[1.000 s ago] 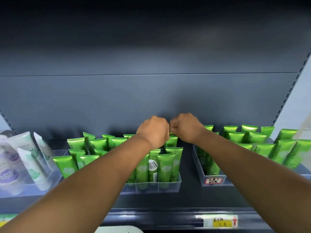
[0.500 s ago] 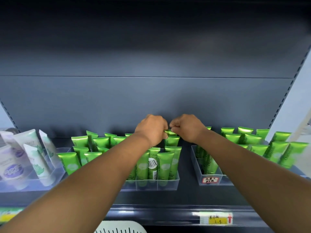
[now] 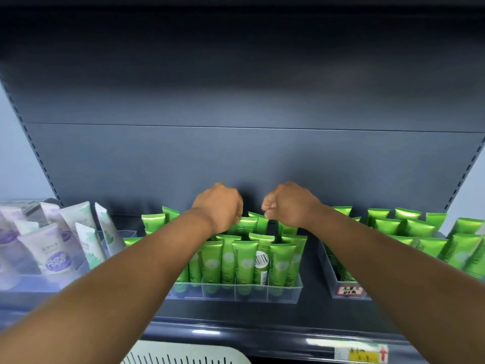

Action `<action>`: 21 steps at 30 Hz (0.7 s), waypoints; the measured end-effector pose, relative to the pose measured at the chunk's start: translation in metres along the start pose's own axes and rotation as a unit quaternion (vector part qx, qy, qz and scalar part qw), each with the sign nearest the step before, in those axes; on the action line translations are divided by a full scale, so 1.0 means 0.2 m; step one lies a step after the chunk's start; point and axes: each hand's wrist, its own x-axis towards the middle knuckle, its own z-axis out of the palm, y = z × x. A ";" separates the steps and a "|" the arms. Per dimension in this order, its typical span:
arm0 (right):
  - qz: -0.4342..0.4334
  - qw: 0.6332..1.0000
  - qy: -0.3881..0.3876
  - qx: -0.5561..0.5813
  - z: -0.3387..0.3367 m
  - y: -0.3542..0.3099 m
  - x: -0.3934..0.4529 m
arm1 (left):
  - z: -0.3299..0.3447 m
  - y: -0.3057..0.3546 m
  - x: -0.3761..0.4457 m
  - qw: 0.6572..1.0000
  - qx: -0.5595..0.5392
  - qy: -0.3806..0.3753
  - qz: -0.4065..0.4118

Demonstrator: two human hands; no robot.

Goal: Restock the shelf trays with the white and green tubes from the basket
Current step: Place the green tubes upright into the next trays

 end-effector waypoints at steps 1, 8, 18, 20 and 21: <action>0.002 1.000 -0.001 -0.012 0.01 -0.01 0.01 | 0.01 -0.01 0.00 1.000 0.004 0.002 0.005; 0.011 0.999 -0.013 -0.041 0.04 -0.02 0.05 | 0.04 -0.01 0.03 0.999 -0.001 0.010 0.041; 0.012 0.999 -0.004 -0.047 0.05 -0.01 0.06 | 0.01 -0.03 0.03 0.992 0.038 -0.023 0.118; 0.010 0.999 0.001 -0.048 0.05 -0.01 0.06 | 0.00 -0.03 0.03 0.991 0.033 -0.031 0.127; 0.010 0.999 0.003 -0.047 0.05 -0.01 0.06 | -0.01 -0.03 0.03 0.990 0.038 -0.035 0.132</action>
